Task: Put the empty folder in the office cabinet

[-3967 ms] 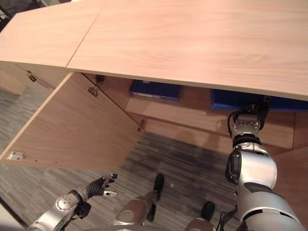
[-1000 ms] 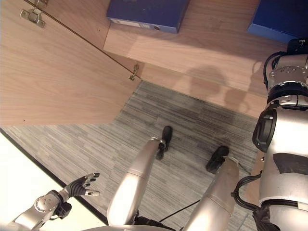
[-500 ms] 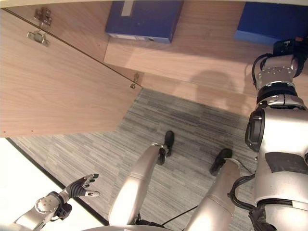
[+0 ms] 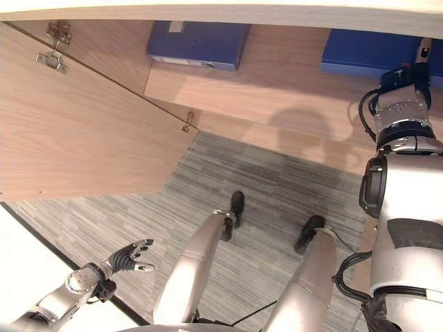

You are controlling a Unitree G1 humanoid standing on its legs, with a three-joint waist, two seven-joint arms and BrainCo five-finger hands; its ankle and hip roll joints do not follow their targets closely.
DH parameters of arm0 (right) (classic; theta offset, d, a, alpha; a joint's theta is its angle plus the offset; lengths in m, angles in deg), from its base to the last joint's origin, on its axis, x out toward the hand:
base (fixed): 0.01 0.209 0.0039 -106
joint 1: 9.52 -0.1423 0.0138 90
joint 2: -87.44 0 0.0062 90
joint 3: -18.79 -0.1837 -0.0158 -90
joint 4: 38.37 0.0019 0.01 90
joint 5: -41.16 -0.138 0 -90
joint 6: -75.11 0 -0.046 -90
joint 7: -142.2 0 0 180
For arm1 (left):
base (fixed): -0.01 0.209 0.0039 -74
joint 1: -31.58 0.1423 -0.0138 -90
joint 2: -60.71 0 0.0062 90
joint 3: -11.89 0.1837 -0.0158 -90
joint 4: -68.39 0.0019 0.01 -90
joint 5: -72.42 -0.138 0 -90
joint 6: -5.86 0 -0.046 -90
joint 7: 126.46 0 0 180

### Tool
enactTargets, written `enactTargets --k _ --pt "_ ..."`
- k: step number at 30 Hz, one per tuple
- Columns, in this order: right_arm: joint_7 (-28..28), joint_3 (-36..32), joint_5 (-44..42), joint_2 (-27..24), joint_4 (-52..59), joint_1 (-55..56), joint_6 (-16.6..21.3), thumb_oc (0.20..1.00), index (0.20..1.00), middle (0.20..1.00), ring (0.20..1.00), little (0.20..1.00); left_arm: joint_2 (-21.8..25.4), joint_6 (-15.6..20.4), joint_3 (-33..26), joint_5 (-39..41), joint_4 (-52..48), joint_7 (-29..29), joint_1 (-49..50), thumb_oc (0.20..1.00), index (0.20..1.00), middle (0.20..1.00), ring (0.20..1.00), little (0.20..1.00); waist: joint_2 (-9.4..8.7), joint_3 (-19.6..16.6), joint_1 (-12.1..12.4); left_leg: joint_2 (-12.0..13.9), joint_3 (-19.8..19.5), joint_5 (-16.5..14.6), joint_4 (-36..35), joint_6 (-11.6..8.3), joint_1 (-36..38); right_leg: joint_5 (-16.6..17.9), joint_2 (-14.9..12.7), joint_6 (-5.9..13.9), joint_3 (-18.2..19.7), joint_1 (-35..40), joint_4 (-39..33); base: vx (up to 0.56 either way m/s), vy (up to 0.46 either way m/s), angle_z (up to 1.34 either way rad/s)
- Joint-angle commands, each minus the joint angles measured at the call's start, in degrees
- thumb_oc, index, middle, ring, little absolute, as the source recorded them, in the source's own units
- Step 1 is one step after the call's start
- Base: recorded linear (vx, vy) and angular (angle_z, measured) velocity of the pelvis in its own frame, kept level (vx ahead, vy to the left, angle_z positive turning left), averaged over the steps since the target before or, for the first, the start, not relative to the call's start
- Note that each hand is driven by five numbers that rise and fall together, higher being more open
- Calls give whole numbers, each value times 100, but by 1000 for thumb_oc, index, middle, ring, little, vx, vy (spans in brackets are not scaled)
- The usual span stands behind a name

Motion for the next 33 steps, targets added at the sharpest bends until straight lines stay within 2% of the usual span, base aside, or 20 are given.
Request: enactTargets --k 1,3,5,9,13,25,33 --pt "319 -148 328 -491 -288 191 -138 1000 1000 1000 1000 1000 12 -35 -181 -229 548 -204 -256 1000 1000 1000 1000 1000 40 378 103 532 -506 -872 -95 -264 489 -502 37 394 0 617 -171 0 0 0" --pt "433 -324 222 -470 -382 330 -159 1000 1000 1000 1000 1000 -61 -56 -175 -274 627 -249 -296 1000 1000 1000 1000 1000 36 373 79 522 -503 -868 -138 -263 510 -497 45 400 -10 642 -200 0 0 0" --pt "826 -751 -113 -422 -600 588 -19 1000 1000 1000 1000 1000 -175 -96 -117 -343 723 -347 -331 1000 1000 1000 1000 1000 41 348 55 511 -492 -861 -227 -257 565 -471 52 419 -53 712 -266 16 4 2" --pt "1083 -931 -199 -246 -626 768 50 1000 1000 1000 1000 1000 -336 -97 -84 -350 969 -447 -390 1000 1000 1000 1000 1000 23 316 33 505 -489 -831 -387 -265 660 -431 55 443 -74 784 -378 7 2 1" --pt "1282 -886 -27 -164 -758 872 -95 1000 1000 1000 1000 1000 -416 -53 29 -404 1065 -474 -342 1000 1000 1000 1000 1000 6 275 13 509 -480 -758 -556 -281 744 -354 60 458 -71 836 -480 0 0 0" --pt "1693 -889 545 387 -670 1409 -56 1000 1000 1000 1000 1000 -646 55 123 -86 1135 -636 -442 1000 1000 1000 1000 1000 -67 214 -30 534 -432 -521 -1254 -315 1236 -53 120 543 -168 1296 -1105 29 4 -3" --pt "1828 -983 880 749 -662 1974 -93 1000 1000 1000 1000 1000 -632 80 149 128 965 -659 -279 1000 1000 1000 1000 1000 -100 196 -18 572 -436 -195 -1956 -372 1665 206 175 610 -279 1645 -1660 20 -7 -2"
